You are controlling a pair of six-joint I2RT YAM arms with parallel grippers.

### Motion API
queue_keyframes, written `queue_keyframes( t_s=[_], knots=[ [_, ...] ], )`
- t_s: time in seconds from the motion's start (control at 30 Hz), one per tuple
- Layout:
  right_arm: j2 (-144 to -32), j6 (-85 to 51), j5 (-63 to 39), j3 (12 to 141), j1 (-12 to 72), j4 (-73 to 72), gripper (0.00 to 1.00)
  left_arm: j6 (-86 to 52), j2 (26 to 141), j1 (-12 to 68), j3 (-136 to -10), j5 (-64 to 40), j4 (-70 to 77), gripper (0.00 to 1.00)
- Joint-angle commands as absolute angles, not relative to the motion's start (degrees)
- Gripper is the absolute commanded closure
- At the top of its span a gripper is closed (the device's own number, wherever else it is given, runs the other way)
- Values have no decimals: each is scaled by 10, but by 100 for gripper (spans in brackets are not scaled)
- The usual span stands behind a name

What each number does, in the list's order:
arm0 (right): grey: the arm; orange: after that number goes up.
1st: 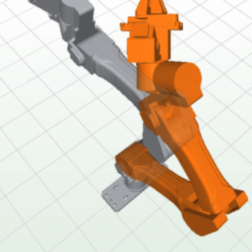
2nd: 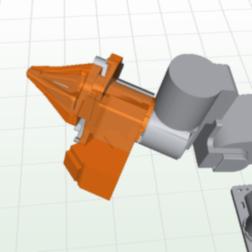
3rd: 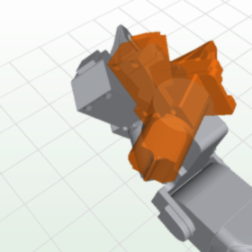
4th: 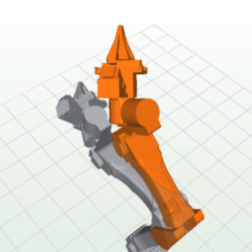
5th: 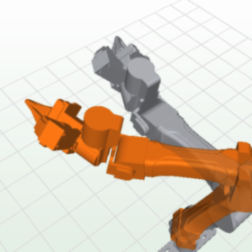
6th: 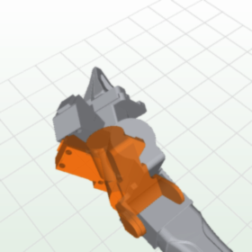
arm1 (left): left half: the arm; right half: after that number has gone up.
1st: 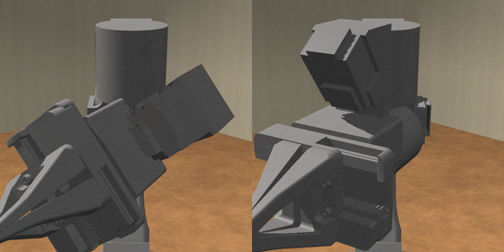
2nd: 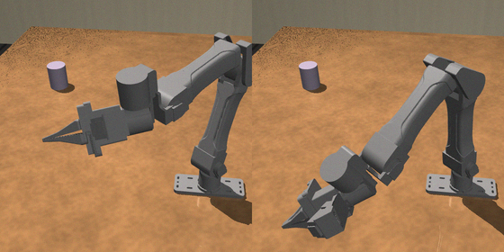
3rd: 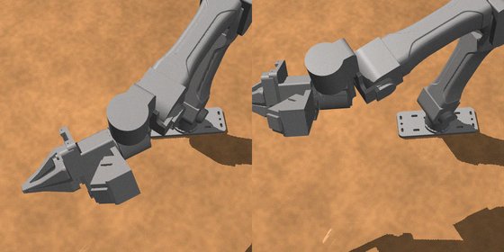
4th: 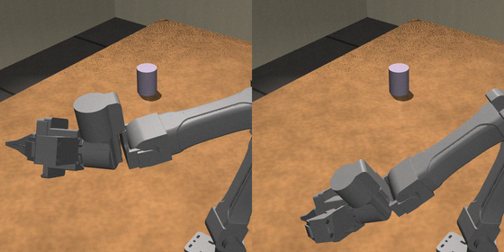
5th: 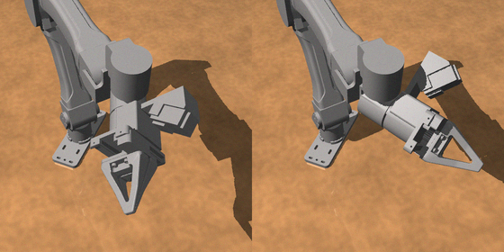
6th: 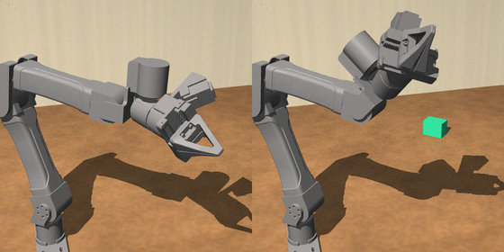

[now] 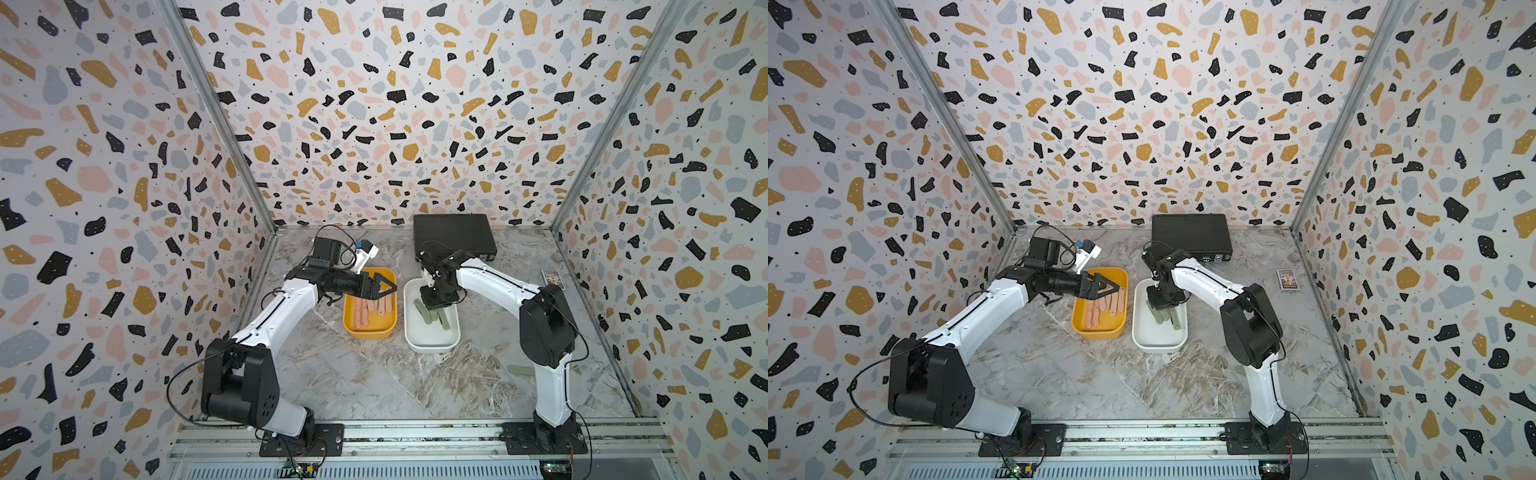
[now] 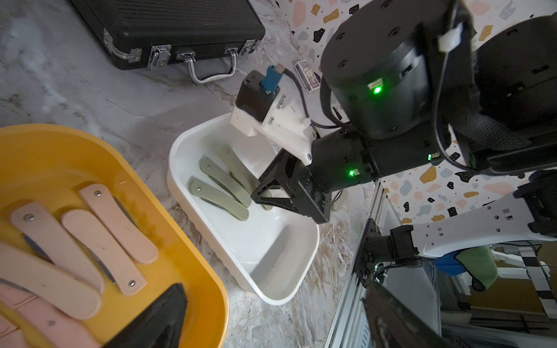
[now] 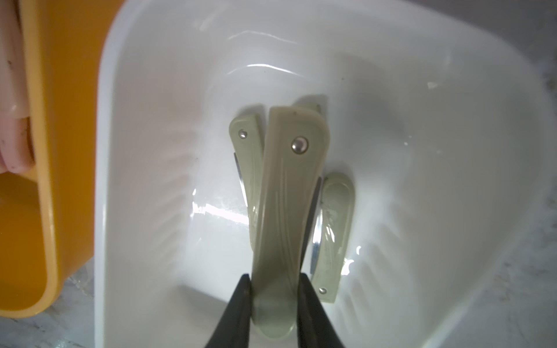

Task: Place the fruit knives into the storage box by color
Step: Place the fruit knife in the storage box.

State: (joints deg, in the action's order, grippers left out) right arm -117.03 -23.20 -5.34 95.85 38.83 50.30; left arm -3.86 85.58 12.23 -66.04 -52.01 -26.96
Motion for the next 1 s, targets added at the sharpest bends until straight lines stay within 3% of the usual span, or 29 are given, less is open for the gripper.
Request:
queue_keyframes(
  t_s=[0.0, 0.37, 0.47, 0.7, 0.97],
  knots=[
    [-1167, -248, -79, 978, 397, 495, 78, -38, 859, 121, -667, -527, -264, 8],
    [-1198, -265, -107, 961, 421, 460, 76, -40, 862, 121, -666, -527, -262, 8],
    [-1200, -267, -109, 956, 421, 453, 72, -40, 862, 121, -666, -526, -263, 8],
    [-1173, -262, -87, 955, 421, 452, 53, -40, 860, 121, -666, -526, -263, 8],
    [-1134, -262, -67, 945, 412, 451, 44, -44, 852, 121, -667, -528, -262, 8]
  ],
)
